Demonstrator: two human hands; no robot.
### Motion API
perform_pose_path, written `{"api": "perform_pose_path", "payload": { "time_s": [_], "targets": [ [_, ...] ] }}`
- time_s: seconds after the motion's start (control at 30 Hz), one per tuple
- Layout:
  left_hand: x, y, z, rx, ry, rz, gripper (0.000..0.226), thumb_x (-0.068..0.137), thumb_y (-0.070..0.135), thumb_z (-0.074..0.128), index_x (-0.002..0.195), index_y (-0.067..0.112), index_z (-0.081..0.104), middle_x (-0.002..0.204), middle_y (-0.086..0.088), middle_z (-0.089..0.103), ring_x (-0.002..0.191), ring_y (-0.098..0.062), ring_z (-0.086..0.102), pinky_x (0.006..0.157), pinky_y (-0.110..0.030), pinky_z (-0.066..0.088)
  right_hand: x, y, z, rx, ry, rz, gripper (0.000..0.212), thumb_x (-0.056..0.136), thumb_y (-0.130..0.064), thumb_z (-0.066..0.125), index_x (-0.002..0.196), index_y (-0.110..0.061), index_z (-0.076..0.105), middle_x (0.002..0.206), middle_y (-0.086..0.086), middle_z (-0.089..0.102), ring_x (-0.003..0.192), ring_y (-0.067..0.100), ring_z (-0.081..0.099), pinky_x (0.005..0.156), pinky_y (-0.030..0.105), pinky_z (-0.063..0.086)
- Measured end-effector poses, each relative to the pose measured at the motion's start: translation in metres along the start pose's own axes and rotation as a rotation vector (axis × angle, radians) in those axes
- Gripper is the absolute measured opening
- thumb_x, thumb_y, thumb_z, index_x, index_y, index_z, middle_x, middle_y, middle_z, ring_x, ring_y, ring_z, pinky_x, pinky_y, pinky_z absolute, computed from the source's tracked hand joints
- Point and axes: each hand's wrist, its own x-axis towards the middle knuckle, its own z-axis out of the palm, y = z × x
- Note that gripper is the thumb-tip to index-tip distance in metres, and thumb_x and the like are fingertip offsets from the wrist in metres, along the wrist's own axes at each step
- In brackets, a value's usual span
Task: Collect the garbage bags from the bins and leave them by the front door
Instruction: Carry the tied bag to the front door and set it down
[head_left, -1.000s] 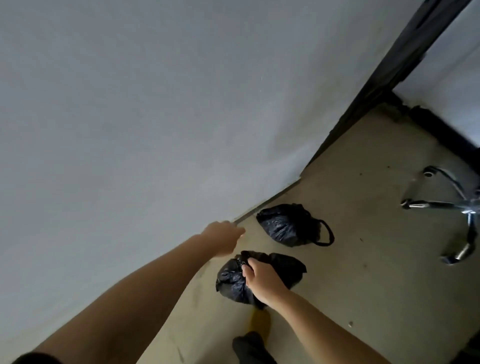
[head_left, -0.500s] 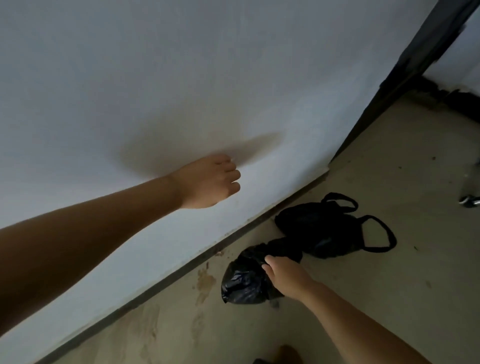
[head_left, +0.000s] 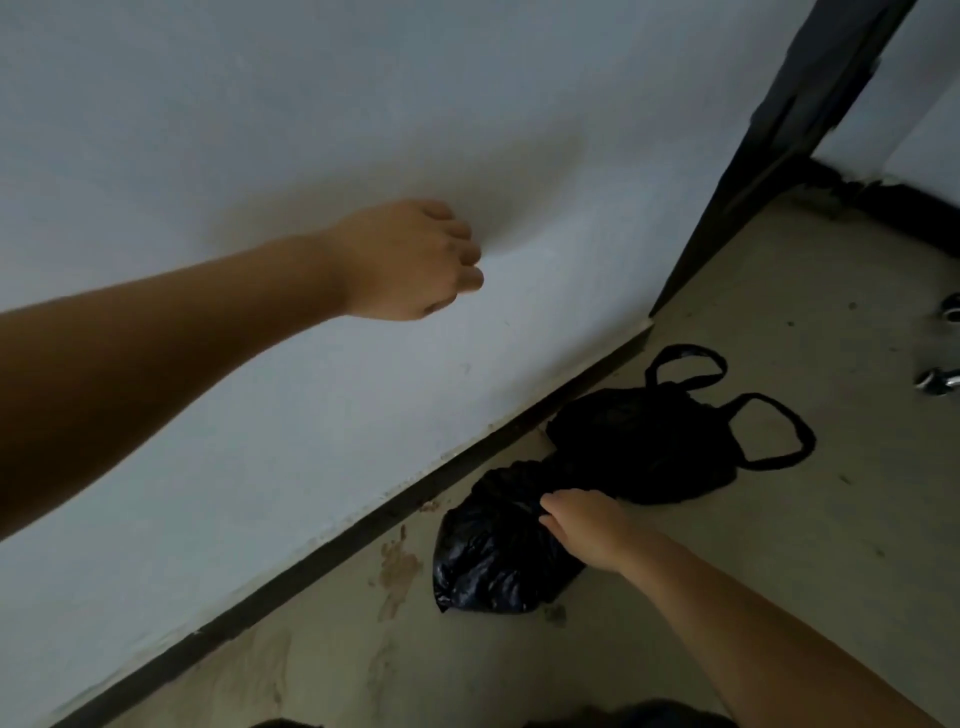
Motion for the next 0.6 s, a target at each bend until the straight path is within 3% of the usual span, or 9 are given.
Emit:
{"api": "perform_pose_path", "payload": {
  "time_s": [0.07,0.17,0.3,0.37,0.47,0.6],
  "targets": [
    [-0.003,-0.001,-0.007,-0.071,-0.01,0.006,0.019,0.082,0.011,0.045,0.068,0.008,0.058,0.068,-0.01,0.06,0.071,-0.032,0.06,0.076,-0.036,0.051,-0.013,-0.006,-0.018,-0.037,-0.054,0.055,0.027,0.1,-0.033,0.033,0.105,-0.012,0.051,0.103,0.004,0.053,0.097,0.025,0.053,0.075,0.033,0.041],
    [-0.002,-0.003,-0.013,-0.154,-0.048,-0.009,0.015,0.082,0.011,0.049,0.07,0.01,0.059,0.07,-0.008,0.061,0.074,-0.03,0.06,0.08,-0.035,0.049,-0.031,-0.017,-0.057,-0.021,-0.132,0.169,0.041,0.098,-0.037,0.038,0.132,-0.013,0.041,0.13,0.008,0.045,0.119,0.028,0.045,0.095,0.041,0.041],
    [0.008,-0.001,-0.027,-0.273,-0.339,-0.096,0.03,0.095,0.021,0.036,0.117,0.014,0.055,0.111,-0.005,0.06,0.108,-0.026,0.052,0.104,-0.037,0.033,-0.059,-0.028,-0.129,-0.033,-0.154,0.211,0.047,0.098,-0.038,0.039,0.138,-0.015,0.035,0.136,0.008,0.043,0.123,0.029,0.042,0.097,0.042,0.041],
    [0.013,-0.001,-0.043,-0.351,-0.445,-0.12,0.036,0.096,0.022,0.038,0.131,0.014,0.045,0.122,-0.007,0.056,0.114,-0.025,0.049,0.104,-0.037,0.033,-0.073,-0.037,-0.17,-0.045,-0.187,0.214,0.045,0.098,-0.038,0.039,0.137,-0.015,0.037,0.135,0.009,0.044,0.123,0.029,0.043,0.096,0.043,0.041],
    [0.013,-0.001,-0.084,-0.547,-0.63,-0.185,0.04,0.096,0.017,0.039,0.136,0.015,0.039,0.129,-0.009,0.05,0.116,-0.025,0.047,0.095,-0.036,0.039,-0.096,-0.056,-0.232,-0.074,-0.27,0.216,0.048,0.097,-0.041,0.039,0.138,-0.015,0.037,0.136,0.01,0.045,0.122,0.03,0.043,0.097,0.044,0.039],
    [-0.005,0.001,-0.161,-0.798,-0.741,-0.319,0.041,0.096,0.016,0.035,0.136,0.017,0.039,0.134,-0.009,0.046,0.122,-0.026,0.045,0.098,-0.038,0.041,-0.134,-0.097,-0.312,-0.085,-0.311,0.198,0.051,0.096,-0.044,0.038,0.139,-0.017,0.036,0.137,0.01,0.043,0.124,0.031,0.042,0.098,0.045,0.037]
  ]
}}
